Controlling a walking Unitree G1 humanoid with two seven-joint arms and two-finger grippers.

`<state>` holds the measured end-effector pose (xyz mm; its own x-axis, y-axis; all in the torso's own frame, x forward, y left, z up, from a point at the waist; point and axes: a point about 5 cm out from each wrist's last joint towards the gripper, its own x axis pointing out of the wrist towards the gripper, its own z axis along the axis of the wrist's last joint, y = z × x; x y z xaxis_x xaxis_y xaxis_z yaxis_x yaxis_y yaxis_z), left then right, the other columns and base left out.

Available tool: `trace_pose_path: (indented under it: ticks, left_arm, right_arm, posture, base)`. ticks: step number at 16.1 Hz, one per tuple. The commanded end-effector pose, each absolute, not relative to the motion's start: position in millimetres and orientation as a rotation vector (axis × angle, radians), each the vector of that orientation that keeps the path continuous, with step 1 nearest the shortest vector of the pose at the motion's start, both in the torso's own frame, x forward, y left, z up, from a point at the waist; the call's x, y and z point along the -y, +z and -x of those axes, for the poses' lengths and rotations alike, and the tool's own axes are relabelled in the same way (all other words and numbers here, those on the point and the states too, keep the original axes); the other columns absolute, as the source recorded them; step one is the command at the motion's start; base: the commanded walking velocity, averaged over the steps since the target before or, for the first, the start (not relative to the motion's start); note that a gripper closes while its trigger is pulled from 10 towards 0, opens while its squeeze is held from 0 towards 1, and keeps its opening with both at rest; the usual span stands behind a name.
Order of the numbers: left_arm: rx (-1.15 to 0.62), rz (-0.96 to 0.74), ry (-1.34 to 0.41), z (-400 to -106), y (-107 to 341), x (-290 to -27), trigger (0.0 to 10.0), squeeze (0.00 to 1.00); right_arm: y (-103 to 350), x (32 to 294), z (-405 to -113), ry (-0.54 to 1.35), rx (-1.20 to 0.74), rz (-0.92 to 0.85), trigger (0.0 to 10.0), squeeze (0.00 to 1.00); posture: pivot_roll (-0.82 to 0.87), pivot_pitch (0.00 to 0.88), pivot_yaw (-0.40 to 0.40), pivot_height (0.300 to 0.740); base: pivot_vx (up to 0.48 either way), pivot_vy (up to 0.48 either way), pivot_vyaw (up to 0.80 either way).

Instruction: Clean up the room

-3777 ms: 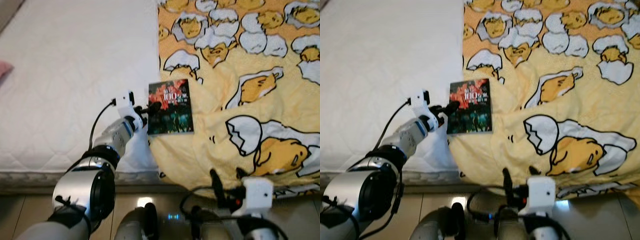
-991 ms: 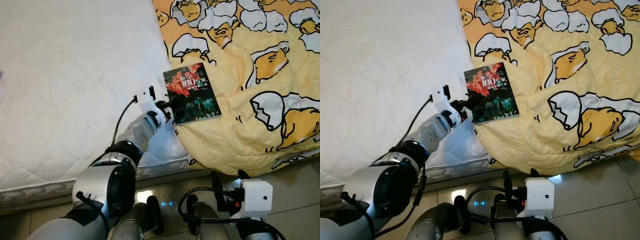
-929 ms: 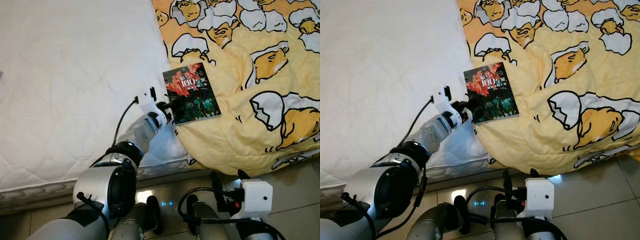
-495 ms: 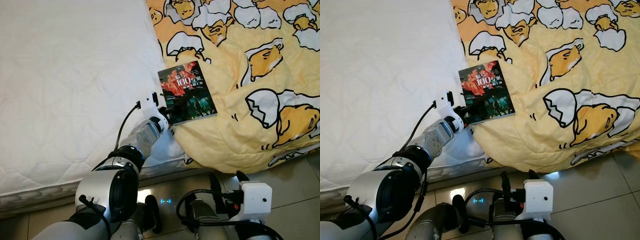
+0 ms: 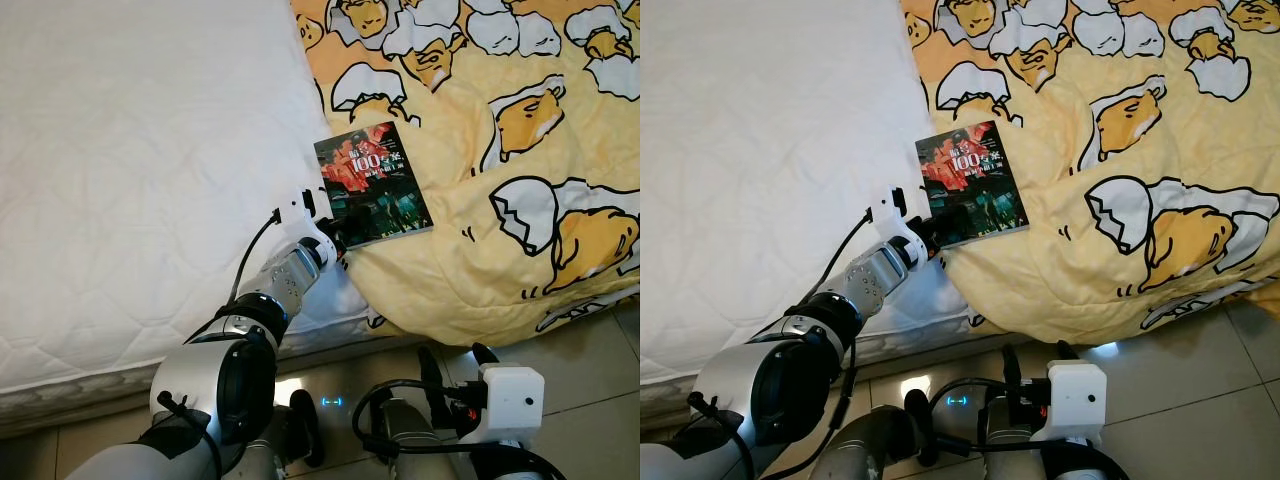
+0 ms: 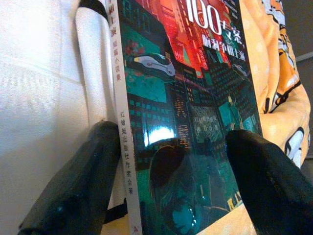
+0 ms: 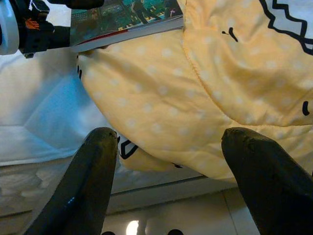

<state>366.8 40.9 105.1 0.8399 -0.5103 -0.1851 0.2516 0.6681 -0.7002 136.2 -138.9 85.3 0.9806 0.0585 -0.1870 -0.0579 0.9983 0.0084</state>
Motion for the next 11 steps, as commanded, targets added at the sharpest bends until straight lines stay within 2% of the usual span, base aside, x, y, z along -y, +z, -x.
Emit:
trace_pose_path:
  ticks: [1,11]
  left_arm:
    - [-0.463,0.770,-0.474,-351.2,88.8,-20.7,0.0,0.00]
    - [-0.393,0.874,-0.468,-359.8,99.6,-31.7,0.0,0.00]
  right_arm:
    - [82.9,138.7,-132.0,0.059,-0.214,-0.004,10.0,0.13]
    - [81.6,140.8,-141.3,0.060,-0.205,-0.007,10.0,0.14]
  posture:
    - [-0.25,0.301,0.080,0.740]
    - [-0.23,0.296,0.082,0.740]
  base:
    - [0.000,0.000,0.00]
    - [0.000,0.000,0.00]
